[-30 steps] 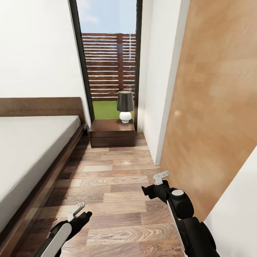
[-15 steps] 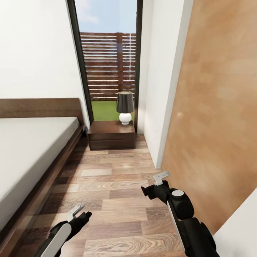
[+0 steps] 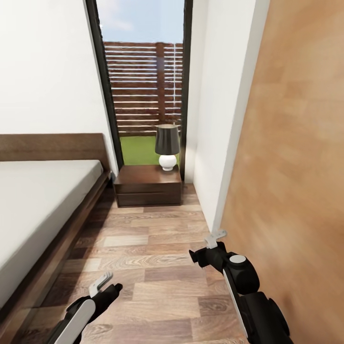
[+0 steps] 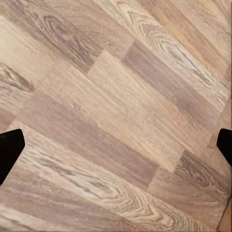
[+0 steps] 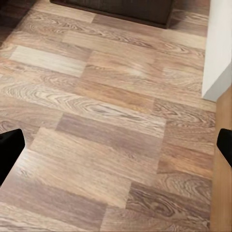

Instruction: In the bedroom, move the book from the bed onto either nightstand, and place the two sandals side by side next to the bed.

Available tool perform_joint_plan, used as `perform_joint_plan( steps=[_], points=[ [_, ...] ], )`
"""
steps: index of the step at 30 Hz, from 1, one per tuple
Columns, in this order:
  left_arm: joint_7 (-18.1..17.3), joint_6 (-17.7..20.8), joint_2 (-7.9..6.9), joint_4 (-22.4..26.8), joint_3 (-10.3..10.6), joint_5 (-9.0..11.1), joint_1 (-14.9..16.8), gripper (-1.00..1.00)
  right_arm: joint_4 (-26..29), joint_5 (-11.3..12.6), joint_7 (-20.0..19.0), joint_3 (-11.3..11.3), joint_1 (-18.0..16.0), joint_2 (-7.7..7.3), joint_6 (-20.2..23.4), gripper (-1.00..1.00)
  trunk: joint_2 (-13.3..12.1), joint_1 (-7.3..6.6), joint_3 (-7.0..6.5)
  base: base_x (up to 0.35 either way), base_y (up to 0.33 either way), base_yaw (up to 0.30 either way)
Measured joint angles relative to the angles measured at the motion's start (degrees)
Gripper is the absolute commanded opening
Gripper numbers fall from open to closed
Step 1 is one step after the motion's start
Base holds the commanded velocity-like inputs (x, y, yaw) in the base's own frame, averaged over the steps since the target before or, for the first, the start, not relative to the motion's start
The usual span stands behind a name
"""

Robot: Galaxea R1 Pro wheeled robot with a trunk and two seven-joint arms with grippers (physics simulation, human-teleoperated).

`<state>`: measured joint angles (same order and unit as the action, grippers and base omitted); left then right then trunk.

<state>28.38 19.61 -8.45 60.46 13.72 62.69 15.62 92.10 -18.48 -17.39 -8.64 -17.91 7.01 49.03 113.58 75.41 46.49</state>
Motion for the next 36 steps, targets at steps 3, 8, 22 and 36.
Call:
perform_joint_plan(
  steps=[3,8,22,36],
  points=[
    [0.00,-0.11,-0.01,0.01,0.00,0.00,-0.02,1.00,0.04,-0.02,0.01,-0.05,0.01,0.00,0.03,1.00,0.00,0.00,-0.03,0.317,-0.025,0.137],
    [0.00,-0.34,0.02,0.01,0.00,0.01,-0.02,1.00,0.09,-0.03,0.01,-0.06,0.01,0.00,0.04,1.00,0.00,0.02,-0.12,0.182,-0.030,0.153],
    [0.02,-0.72,-0.02,0.00,-0.09,0.06,-0.05,1.00,0.29,-0.14,0.09,-0.38,0.13,0.00,-0.04,1.00,0.00,0.01,-0.18,0.099,-0.006,0.036],
    [0.01,-0.97,-0.01,0.00,-0.08,0.02,-0.10,1.00,0.36,-0.16,0.25,-1.16,0.20,-0.03,-0.04,1.00,0.00,0.00,-0.18,0.295,0.000,0.002]
  ],
)
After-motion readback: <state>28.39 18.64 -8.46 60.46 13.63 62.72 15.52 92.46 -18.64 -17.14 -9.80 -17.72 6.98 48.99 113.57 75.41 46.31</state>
